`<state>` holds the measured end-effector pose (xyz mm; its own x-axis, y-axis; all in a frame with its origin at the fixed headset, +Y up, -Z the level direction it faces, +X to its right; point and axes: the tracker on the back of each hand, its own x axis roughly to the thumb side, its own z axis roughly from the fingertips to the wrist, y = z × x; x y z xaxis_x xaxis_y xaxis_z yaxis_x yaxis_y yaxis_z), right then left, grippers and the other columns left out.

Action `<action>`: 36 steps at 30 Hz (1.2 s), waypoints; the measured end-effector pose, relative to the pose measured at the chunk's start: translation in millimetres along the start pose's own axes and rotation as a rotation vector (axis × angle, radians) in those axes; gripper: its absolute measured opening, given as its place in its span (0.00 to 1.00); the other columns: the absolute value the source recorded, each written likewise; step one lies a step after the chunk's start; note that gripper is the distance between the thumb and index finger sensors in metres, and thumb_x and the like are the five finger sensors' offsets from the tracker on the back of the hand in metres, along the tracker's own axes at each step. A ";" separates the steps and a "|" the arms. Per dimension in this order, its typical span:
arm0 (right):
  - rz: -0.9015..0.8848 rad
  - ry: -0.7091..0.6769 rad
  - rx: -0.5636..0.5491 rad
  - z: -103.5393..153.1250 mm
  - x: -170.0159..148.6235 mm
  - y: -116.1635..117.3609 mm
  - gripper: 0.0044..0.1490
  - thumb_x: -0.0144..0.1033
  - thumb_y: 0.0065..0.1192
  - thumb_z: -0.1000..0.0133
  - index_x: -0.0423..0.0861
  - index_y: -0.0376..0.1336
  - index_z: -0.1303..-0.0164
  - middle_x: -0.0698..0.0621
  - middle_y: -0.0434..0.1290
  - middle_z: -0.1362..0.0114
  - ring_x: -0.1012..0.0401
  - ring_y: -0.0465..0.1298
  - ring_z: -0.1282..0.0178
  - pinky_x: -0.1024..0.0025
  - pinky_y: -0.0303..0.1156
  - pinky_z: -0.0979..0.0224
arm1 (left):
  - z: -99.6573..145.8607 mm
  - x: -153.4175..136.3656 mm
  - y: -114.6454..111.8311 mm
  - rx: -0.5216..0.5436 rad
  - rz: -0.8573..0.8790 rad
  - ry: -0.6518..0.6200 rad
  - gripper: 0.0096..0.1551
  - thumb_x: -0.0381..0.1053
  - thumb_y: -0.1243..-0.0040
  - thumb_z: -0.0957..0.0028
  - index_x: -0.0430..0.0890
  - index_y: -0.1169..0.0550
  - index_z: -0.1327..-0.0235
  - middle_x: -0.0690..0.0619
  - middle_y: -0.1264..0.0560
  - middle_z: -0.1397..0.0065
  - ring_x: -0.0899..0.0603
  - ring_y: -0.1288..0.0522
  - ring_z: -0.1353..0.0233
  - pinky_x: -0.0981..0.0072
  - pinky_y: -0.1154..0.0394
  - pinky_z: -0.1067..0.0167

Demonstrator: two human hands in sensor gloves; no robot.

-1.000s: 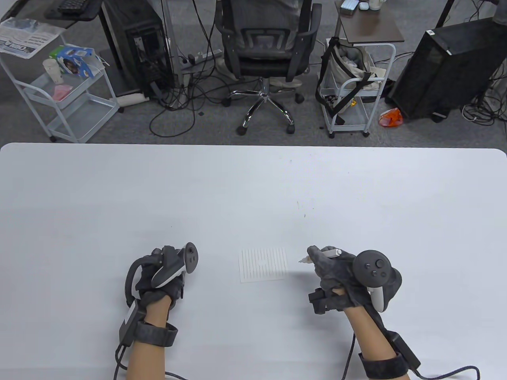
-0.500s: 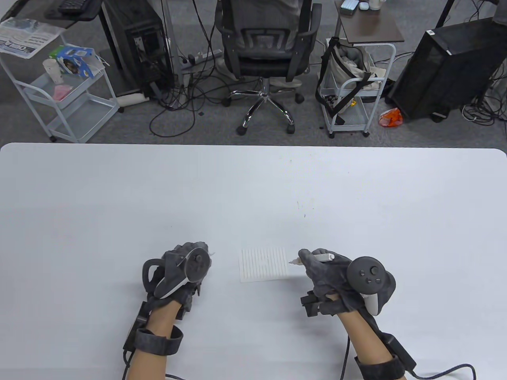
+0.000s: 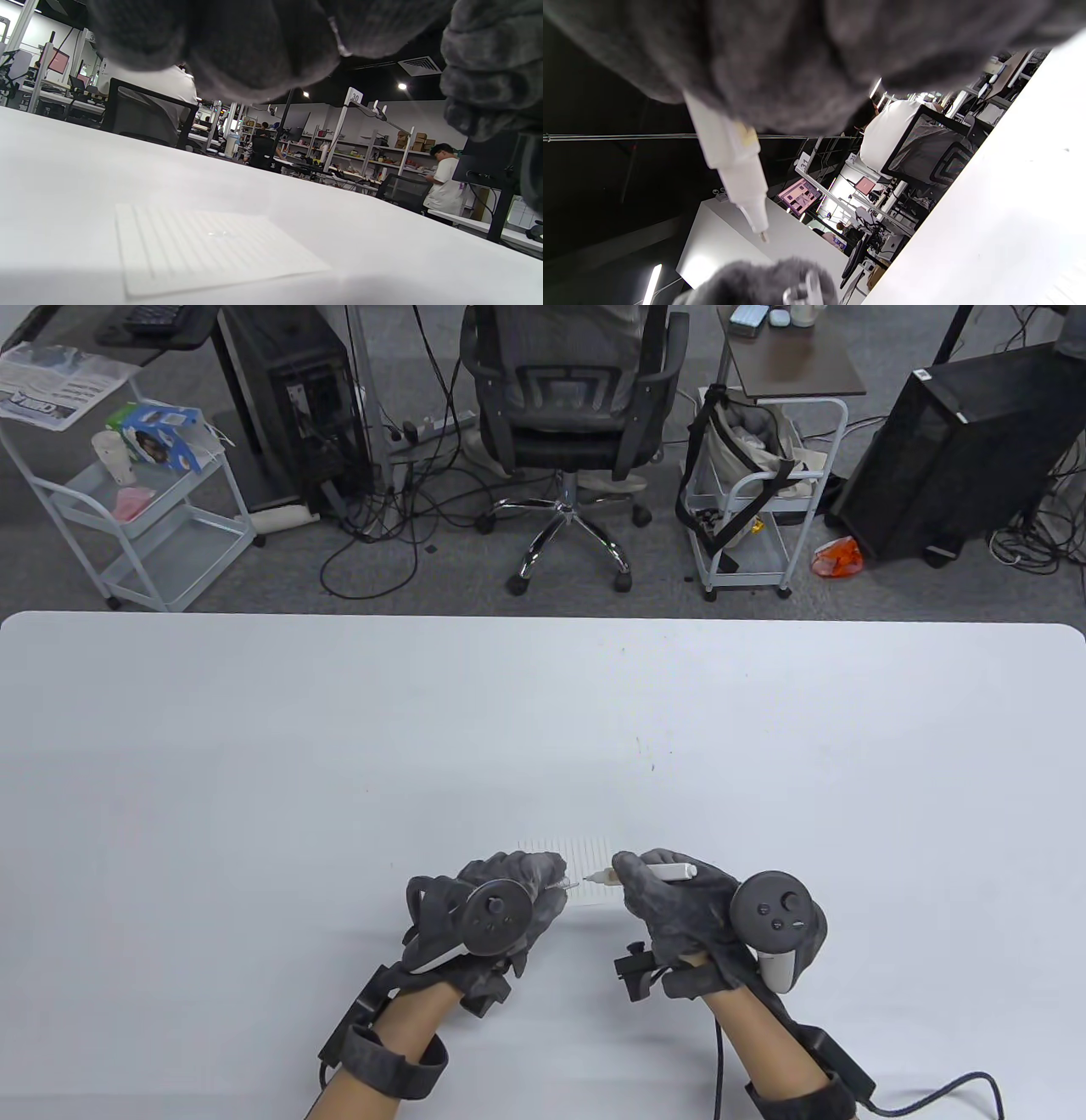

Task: Squeeze and apply correction pen on text

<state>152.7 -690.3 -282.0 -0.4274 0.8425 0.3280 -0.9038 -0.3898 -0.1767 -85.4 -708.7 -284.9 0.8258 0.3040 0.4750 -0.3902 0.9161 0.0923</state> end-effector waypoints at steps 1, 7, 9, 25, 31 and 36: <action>0.012 -0.005 0.004 0.3 0.3 1.3 0.26 0.61 0.65 0.51 0.47 0.77 0.81 0.53 0.84 0.80 0.58 0.80 0.83 0.59 0.80 0.65 | 0.1 1.4 0.1 0.000 0.006 -0.004 0.29 0.60 0.39 0.59 0.49 0.26 0.46 0.55 0.17 0.52 0.50 0.15 0.58 0.56 0.17 0.53; 0.033 0.004 0.021 0.6 -2.5 5.8 0.26 0.61 0.65 0.51 0.47 0.77 0.81 0.53 0.84 0.80 0.58 0.80 0.83 0.59 0.80 0.65 | 0.7 4.9 1.1 0.007 0.010 -0.020 0.29 0.60 0.39 0.59 0.49 0.26 0.46 0.55 0.17 0.51 0.50 0.15 0.58 0.56 0.17 0.53; 0.038 0.009 0.027 0.5 -4.0 7.1 0.26 0.61 0.65 0.51 0.47 0.77 0.81 0.53 0.84 0.80 0.58 0.80 0.83 0.59 0.80 0.65 | 0.9 6.1 1.0 0.006 0.012 -0.027 0.29 0.60 0.39 0.59 0.49 0.26 0.46 0.55 0.17 0.51 0.50 0.15 0.58 0.56 0.17 0.53; -0.119 0.139 0.079 -0.7 -20.6 12.9 0.25 0.59 0.65 0.51 0.46 0.77 0.82 0.52 0.83 0.81 0.57 0.80 0.84 0.58 0.79 0.65 | 5.1 17.5 3.0 0.049 0.030 -0.088 0.28 0.57 0.38 0.58 0.47 0.26 0.45 0.53 0.17 0.49 0.50 0.14 0.56 0.55 0.16 0.51; -0.059 0.040 0.012 3.4 -13.1 11.9 0.25 0.59 0.65 0.50 0.46 0.76 0.81 0.52 0.84 0.79 0.56 0.80 0.83 0.57 0.79 0.64 | 4.5 17.7 4.0 0.057 0.031 -0.060 0.28 0.57 0.38 0.58 0.47 0.26 0.46 0.54 0.17 0.50 0.50 0.14 0.56 0.56 0.16 0.51; -0.056 0.025 0.004 3.6 -10.0 14.9 0.25 0.59 0.65 0.50 0.46 0.76 0.80 0.52 0.84 0.79 0.56 0.80 0.82 0.57 0.79 0.63 | 4.6 13.5 6.6 0.067 0.043 -0.054 0.28 0.57 0.38 0.58 0.47 0.26 0.45 0.54 0.17 0.49 0.50 0.14 0.56 0.56 0.16 0.51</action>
<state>143.4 -705.9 -284.6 -0.3760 0.8717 0.3143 -0.9262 -0.3437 -0.1550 -78.7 -699.8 -273.8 0.7856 0.3262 0.5257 -0.4526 0.8824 0.1288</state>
